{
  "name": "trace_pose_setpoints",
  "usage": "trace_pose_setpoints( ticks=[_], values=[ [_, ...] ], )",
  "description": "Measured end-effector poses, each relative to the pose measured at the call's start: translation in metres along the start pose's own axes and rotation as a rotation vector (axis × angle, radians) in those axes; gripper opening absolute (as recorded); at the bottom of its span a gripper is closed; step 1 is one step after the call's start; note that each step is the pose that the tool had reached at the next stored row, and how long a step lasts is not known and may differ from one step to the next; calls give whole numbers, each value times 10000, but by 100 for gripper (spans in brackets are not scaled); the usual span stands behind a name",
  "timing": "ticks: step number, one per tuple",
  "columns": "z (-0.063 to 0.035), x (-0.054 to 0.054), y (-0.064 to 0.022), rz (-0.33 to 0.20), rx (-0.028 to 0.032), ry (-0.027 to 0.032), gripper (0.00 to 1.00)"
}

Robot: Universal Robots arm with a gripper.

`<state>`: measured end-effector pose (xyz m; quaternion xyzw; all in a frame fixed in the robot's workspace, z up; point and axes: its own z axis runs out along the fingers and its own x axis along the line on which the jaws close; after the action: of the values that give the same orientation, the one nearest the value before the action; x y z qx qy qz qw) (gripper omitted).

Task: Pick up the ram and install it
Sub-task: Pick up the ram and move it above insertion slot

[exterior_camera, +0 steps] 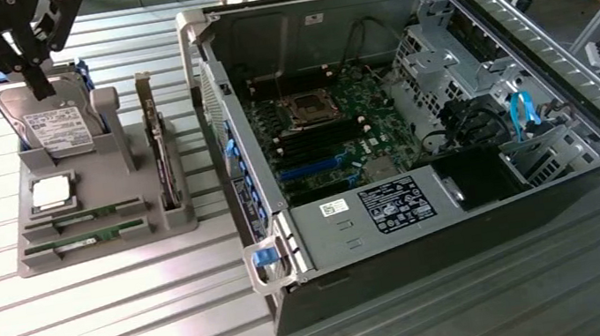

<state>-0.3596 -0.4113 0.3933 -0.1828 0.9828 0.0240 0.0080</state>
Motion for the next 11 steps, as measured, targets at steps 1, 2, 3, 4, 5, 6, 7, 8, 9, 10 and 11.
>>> trace_pose_setpoints(
  ticks=[1,2,3,4,5,6,7,8,9,10,11],
  values=[
    [0,0,0,-106,-3,5,10],
    [0,0,0,-220,-5,9,10],
    [0,0,0,-334,-8,15,10],
    [0,0,0,-450,-11,20,10],
    [0,0,0,-569,-14,25,10],
    [0,0,0,-676,-16,30,10],
    [0,0,0,-791,-19,35,10],
    [0,0,0,-893,-22,39,10],
    [0,0,0,-1014,-25,44,10],
    [0,0,0,-1127,-28,50,10],
    [0,0,0,-1243,-30,56,10]
  ],
)
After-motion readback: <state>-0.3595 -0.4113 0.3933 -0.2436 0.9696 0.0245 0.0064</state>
